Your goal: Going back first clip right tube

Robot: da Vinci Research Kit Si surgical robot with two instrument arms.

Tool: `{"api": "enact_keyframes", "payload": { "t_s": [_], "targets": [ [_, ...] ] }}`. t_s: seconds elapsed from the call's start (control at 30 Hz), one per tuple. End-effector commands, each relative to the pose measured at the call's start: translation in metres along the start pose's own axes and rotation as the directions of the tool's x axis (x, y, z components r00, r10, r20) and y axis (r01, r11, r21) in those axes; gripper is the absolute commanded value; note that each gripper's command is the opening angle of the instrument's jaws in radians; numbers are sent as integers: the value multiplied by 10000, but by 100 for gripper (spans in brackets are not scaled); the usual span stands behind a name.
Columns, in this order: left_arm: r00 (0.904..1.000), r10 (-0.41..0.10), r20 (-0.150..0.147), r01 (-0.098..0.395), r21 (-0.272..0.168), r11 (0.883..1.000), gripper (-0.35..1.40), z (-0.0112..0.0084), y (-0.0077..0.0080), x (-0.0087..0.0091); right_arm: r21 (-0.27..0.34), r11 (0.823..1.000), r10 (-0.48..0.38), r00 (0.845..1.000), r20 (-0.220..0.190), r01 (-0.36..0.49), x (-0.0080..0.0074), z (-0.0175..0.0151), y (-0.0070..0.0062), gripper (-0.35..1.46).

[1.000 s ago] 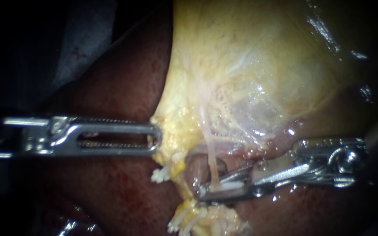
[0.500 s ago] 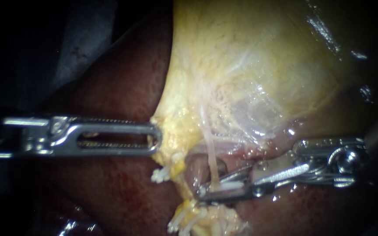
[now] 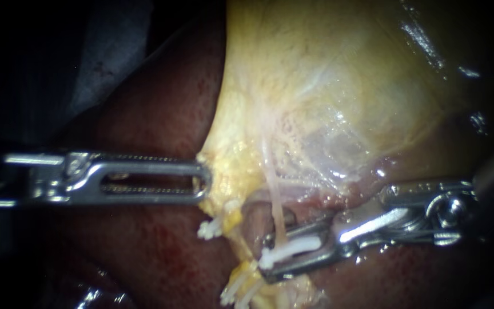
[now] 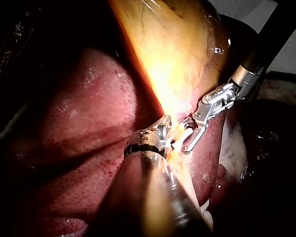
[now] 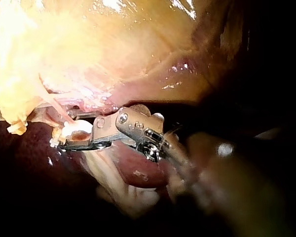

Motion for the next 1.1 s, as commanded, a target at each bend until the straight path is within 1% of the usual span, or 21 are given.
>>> {"api": "enact_keyframes", "payload": {
  "t_s": [0.03,0.23,0.4,0.7,0.97,1.1],
  "targets": [
    [10000,-2,-1,2,-1,10000,-35,0,0,0,-4,9999,-100,9999,-39,100,0,0,0,44],
    [10000,-2,-1,2,-1,10000,-35,0,1,0,-31,9998,-196,9997,-107,196,3,-2,-2,49],
    [10000,-1,-2,1,0,10000,-35,1,2,-1,-84,9998,-179,9996,-200,177,10,-16,-11,49],
    [10000,8,1,-8,-4,10000,-35,2,4,0,-377,9990,-263,9981,-561,242,40,-63,-24,49],
    [10000,14,2,-14,-5,10000,-35,3,7,-1,-649,9971,-459,9952,-866,403,57,-100,-30,50],
    [10000,17,4,-17,-7,10000,-35,4,8,-1,-790,9937,-870,9906,-1057,789,66,-113,-33,53]
  ]
}}
